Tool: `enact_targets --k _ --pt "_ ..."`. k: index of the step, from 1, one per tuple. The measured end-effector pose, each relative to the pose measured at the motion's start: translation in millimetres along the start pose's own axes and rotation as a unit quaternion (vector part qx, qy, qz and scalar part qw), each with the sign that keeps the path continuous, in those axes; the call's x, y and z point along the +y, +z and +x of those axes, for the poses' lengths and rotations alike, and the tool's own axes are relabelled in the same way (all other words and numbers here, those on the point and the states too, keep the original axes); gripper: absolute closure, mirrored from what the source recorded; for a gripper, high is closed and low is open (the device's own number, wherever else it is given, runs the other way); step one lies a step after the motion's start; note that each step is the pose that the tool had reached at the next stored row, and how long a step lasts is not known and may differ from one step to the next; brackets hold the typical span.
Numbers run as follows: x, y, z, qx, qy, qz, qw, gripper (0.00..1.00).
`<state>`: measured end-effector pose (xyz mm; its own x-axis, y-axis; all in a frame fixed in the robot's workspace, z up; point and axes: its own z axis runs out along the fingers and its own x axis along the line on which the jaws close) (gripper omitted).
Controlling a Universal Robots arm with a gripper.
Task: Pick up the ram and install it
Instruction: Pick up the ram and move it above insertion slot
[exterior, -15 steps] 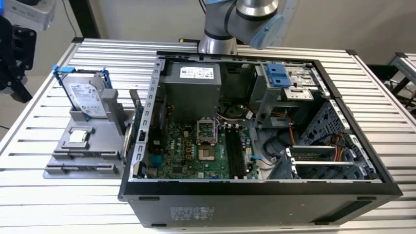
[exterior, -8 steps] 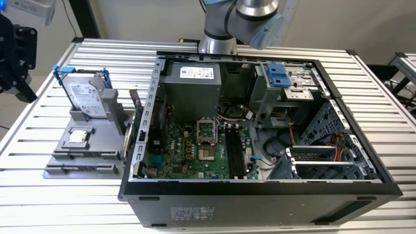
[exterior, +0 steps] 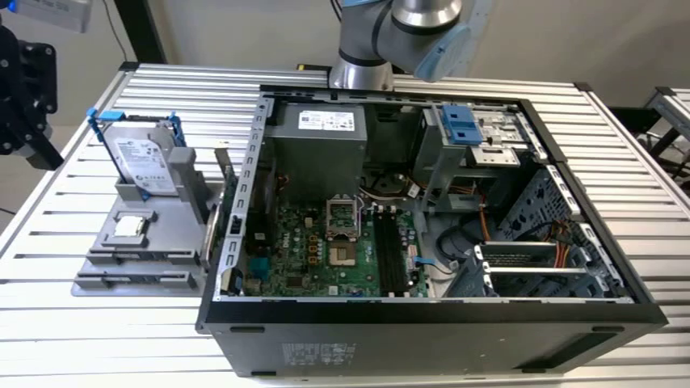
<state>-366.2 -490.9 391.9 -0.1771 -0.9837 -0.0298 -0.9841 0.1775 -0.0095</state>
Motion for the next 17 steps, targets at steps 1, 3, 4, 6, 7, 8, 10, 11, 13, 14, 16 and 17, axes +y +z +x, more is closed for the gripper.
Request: enact_targets --k 1,3,4,6,7,8,10,11,13,14,16,17 --pt "0.0 0.1 0.0 -0.0001 -0.010 -0.0003 0.99995 1.00" --pt "0.0 0.1 0.0 -0.0003 -0.028 -0.0008 0.99961 1.00" --pt "0.0 0.2 0.0 -0.0004 -0.037 -0.0011 0.99930 1.00" --pt "0.0 0.3 0.0 -0.0006 -0.055 -0.0016 0.99848 1.00" --pt "0.0 0.3 0.0 -0.0007 -0.062 -0.0018 0.99805 1.00" --pt "0.0 0.5 -0.1 -0.0008 -0.068 -0.0019 0.99766 1.00" --pt "0.0 0.4 -0.2 -0.0020 -0.078 -0.0024 0.99695 1.00" --pt "0.0 0.4 -0.3 -0.0022 -0.083 -0.0025 0.99658 1.00" --pt "0.0 0.4 -0.5 -0.0025 -0.094 -0.0029 0.99560 1.00" --pt "0.0 0.4 -0.5 -0.0025 -0.098 -0.0030 0.99518 1.00" --pt "0.1 0.4 -0.6 -0.0025 -0.101 -0.0032 0.99486 1.00" --pt "0.1 0.4 -0.6 -0.0025 -0.101 -0.0032 0.99486 1.00"
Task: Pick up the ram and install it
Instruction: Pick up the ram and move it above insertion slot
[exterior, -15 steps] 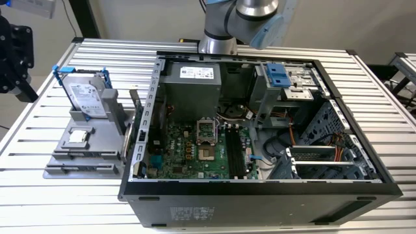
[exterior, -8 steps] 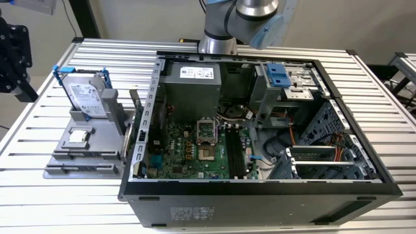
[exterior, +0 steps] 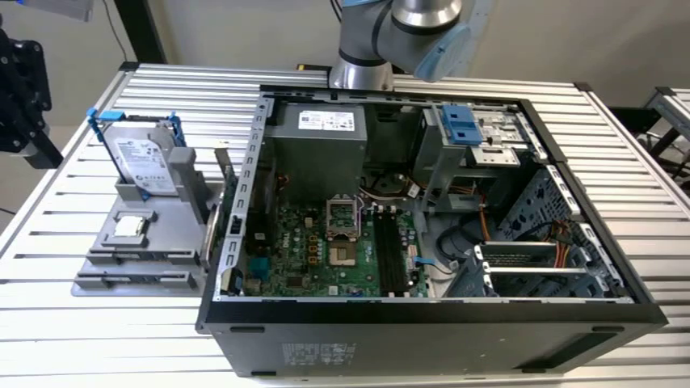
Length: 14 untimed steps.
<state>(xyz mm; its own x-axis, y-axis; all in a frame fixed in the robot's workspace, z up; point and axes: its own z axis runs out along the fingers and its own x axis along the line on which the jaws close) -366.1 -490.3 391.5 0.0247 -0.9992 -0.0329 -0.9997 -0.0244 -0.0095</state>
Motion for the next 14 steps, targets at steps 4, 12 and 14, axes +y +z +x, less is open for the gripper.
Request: enact_targets --k 4,12,14 --pt "0.1 0.0 -0.1 -0.0002 -0.025 -0.0008 0.99968 1.00" --pt "0.0 0.0 0.0 -0.0006 -0.058 -0.0019 0.99833 1.00" --pt "0.0 0.0 0.0 -0.0005 -0.058 -0.0019 0.99833 1.00"
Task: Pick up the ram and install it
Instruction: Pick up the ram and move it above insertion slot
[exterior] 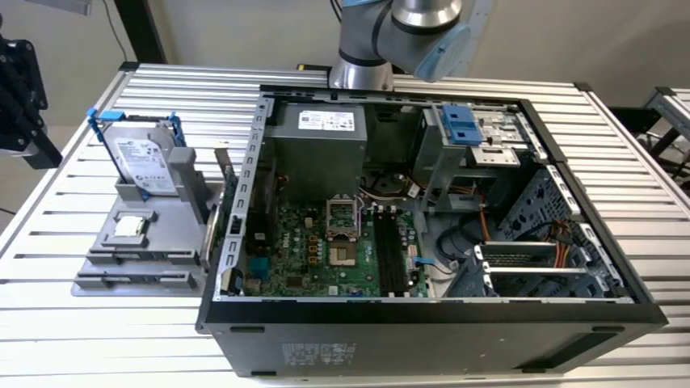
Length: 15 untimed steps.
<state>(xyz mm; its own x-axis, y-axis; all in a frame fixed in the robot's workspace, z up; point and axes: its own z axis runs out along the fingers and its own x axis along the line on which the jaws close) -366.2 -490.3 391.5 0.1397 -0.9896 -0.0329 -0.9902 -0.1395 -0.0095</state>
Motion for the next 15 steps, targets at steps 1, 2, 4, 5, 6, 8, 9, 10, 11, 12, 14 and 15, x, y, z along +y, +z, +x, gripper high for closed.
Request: enact_targets --k 1,2,4,5,6,8,9,10,11,12,14,15 --pt "0.0 0.0 0.0 0.0000 0.000 0.0000 1.00000 1.00" --pt "0.0 0.0 0.0 0.0000 0.000 0.0000 1.00000 1.00" --pt "0.0 0.0 0.0 0.0000 0.000 0.0000 1.00000 1.00" --pt "0.0 0.0 0.0 0.0000 0.000 0.0000 1.00000 1.00" --pt "0.0 0.0 0.0 0.0000 0.000 0.0000 1.00000 1.00" --pt "0.0 0.0 0.0 0.0000 0.000 0.0000 1.00000 1.00" --pt "0.0 0.0 0.0 0.0000 0.000 0.0000 1.00000 1.00" --pt "0.0 0.0 0.0 0.0000 0.000 0.0000 1.00000 0.00" --pt "0.0 0.0 0.0 0.0000 0.000 0.0000 1.00000 0.00" --pt "0.0 0.0 0.0 0.0000 0.000 0.0000 1.00000 0.00" --pt "0.0 0.0 0.0 0.0000 0.000 0.0000 1.00000 0.00" --pt "0.0 0.0 0.0 0.0000 0.000 0.0000 1.00000 0.00"
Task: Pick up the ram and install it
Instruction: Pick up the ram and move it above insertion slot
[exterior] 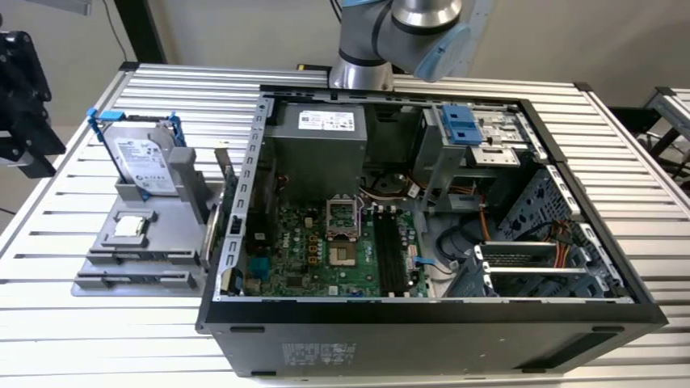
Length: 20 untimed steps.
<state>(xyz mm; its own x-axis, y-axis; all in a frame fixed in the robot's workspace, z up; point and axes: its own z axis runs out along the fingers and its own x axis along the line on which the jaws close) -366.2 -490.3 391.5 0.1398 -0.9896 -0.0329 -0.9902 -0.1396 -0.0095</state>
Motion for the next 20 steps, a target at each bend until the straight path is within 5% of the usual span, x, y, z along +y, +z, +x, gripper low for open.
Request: enact_targets --k 15,20 --pt "0.0 3.1 0.1 0.0000 0.000 0.0002 1.00000 0.00" --pt "0.1 12.2 0.4 0.0004 0.036 0.0013 0.99936 0.00"
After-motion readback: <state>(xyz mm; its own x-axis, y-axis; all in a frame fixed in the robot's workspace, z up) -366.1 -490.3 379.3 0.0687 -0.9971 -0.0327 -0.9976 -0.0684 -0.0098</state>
